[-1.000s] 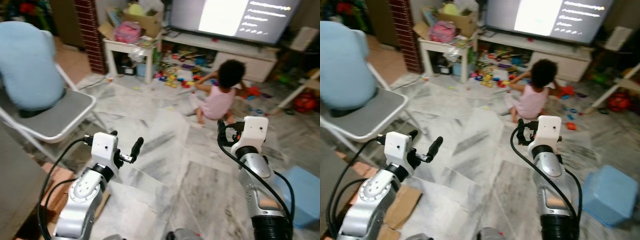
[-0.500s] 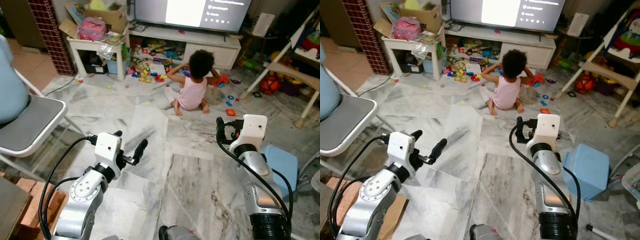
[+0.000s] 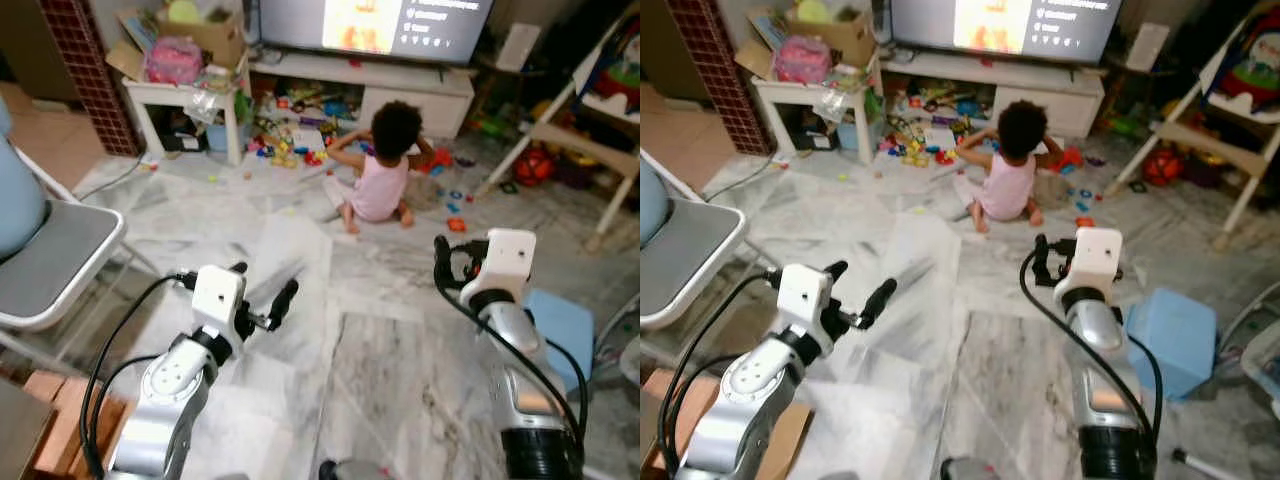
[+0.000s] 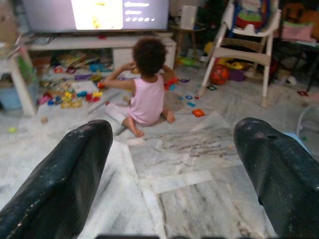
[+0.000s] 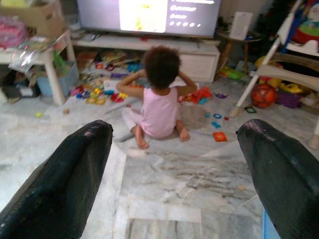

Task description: Restocking fridge

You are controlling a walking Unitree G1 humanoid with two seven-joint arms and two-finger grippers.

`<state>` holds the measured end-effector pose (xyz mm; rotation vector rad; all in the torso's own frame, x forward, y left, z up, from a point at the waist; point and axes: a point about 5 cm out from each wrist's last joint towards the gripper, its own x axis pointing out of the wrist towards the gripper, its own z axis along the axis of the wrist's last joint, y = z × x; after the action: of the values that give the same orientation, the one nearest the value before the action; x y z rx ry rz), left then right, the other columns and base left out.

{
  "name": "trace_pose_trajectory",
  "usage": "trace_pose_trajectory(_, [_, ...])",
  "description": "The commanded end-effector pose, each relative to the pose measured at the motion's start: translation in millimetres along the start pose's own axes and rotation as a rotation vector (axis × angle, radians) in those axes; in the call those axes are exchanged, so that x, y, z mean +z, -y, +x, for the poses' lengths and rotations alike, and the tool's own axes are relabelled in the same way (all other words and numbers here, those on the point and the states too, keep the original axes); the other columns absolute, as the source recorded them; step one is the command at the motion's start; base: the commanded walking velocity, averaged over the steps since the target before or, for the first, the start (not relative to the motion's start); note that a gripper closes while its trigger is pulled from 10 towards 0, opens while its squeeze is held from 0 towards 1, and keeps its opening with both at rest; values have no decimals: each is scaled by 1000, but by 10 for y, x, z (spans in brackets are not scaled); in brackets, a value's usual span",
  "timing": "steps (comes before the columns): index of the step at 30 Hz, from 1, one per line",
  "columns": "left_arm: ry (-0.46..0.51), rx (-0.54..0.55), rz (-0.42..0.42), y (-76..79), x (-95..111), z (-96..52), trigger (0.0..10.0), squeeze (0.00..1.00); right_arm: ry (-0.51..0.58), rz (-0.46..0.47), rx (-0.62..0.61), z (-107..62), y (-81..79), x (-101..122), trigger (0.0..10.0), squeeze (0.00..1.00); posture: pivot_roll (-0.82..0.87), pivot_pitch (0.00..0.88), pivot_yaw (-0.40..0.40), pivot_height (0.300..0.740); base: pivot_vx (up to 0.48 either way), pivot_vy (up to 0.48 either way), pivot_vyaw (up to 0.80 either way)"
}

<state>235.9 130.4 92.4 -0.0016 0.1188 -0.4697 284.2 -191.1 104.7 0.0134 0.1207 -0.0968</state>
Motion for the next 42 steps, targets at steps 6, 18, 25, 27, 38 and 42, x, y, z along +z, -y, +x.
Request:
trace_pose_trajectory(6, [27, -19, 14, 39, 57, 20, 10000, 0, -7, 1, -25, -11, 54, -4, 10000, 0, 20, 0, -26, 740, 321, 0, -800])
trace_pose_trajectory(18, [33, -21, 13, 39, 60, 32, 10000, 0, -6, 2, -33, 3, 57, -4, 10000, 0, 20, 0, -25, 740, 45, 0, -800])
trace_pose_trajectory(25, [37, 14, -3, 16, 67, 50, 10000, 0, -7, 2, -40, 10, 70, -3, 10000, 0, 17, 0, -26, 740, 0, 0, -800])
trace_pose_trajectory(27, [37, 18, -2, 11, 71, 58, 10000, 0, -7, 1, -42, 12, 73, 0, 10000, 0, 16, 0, -25, 740, 0, 0, -800])
trace_pose_trajectory(38, [56, -25, -11, 41, 103, 88, 10000, 0, -2, 0, -56, 24, 91, 23, 10000, 0, 3, 0, -21, 740, 0, -100, -800])
trace_pose_trajectory(42, [56, -28, -10, 40, 106, 96, 10000, 0, -4, 0, -60, 18, 98, 12, 10000, 0, 1, 0, -18, 740, 0, -274, -800])
